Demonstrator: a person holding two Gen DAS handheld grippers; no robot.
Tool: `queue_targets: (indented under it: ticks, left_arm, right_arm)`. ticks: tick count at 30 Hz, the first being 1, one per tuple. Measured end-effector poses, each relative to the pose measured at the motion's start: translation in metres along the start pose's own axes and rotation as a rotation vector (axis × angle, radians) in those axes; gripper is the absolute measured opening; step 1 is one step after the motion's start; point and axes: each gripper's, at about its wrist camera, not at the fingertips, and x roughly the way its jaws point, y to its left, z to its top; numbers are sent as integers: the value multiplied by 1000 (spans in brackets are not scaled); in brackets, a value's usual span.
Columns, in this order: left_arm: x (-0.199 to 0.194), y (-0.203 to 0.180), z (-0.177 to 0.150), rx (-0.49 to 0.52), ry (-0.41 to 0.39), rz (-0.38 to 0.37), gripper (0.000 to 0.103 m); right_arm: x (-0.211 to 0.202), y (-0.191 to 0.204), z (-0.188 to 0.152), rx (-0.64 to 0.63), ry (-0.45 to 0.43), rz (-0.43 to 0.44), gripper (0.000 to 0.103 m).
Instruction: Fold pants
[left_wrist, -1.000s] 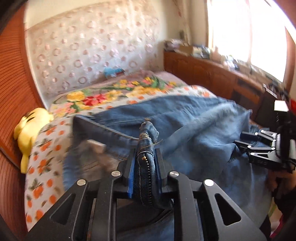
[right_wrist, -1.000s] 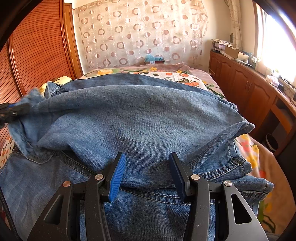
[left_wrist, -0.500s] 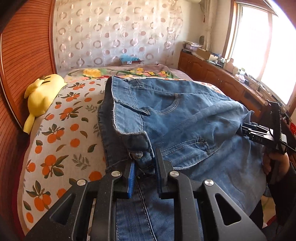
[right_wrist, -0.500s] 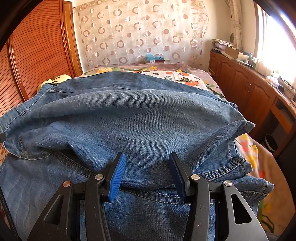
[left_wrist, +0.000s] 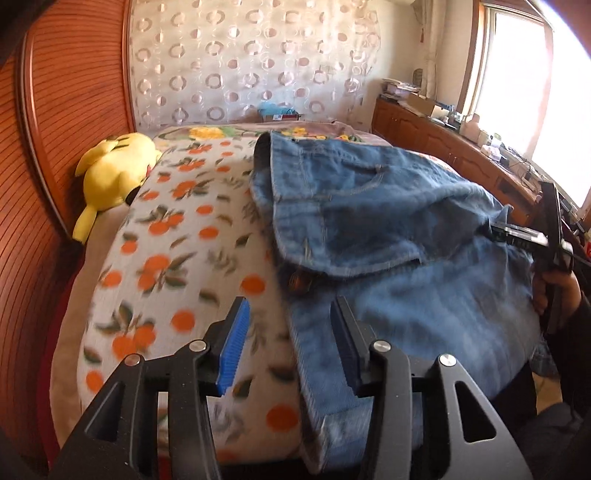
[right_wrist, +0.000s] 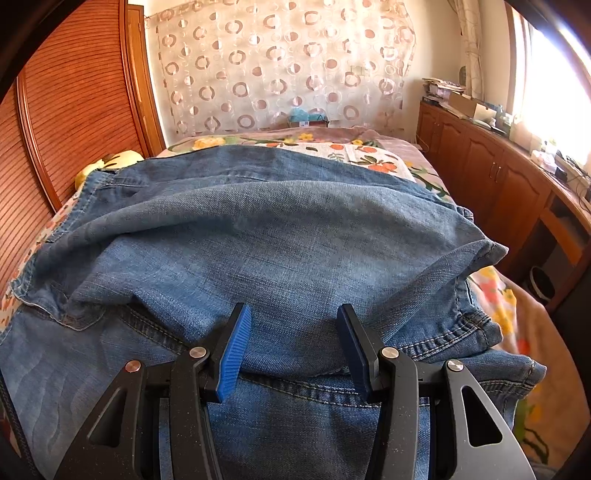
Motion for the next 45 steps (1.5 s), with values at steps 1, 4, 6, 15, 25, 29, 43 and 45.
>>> queue_targets:
  ticks: [1,4,6,15,25,29,43,45]
  left_arm:
    - [-2,2,-6,-3,8,-7,47]
    - [-6,3,-22,-4,27,-38,47]
    - [-5,1,-30,-4,43,-58,47]
    - [-10,-8,-43,2,21,-131,46]
    - [-7,-14,-41,21,45,-151,3]
    - [-20,-6,-38,12,15,-117,0]
    - [-27,6,-18,18,-36,-65,2]
    - [-21,7,-10,23,-33,-60,11]
  right_arm:
    - [-8,-4,-1,11,-14,5,50]
    - [-34,-17,-6,32,-42,17,50]
    - [-52,-28,-15,19,-47,-10,50]
    - [-98,-88,-75,101,47,-141,55]
    - [-89,-106,-97,192,116,-39,55]
    - [-92,-112,-100,217,121,9,47]
    - [-127,-112,-95,145,99,-84,3]
    - [-129,-115,-91,147,90,-107,5]
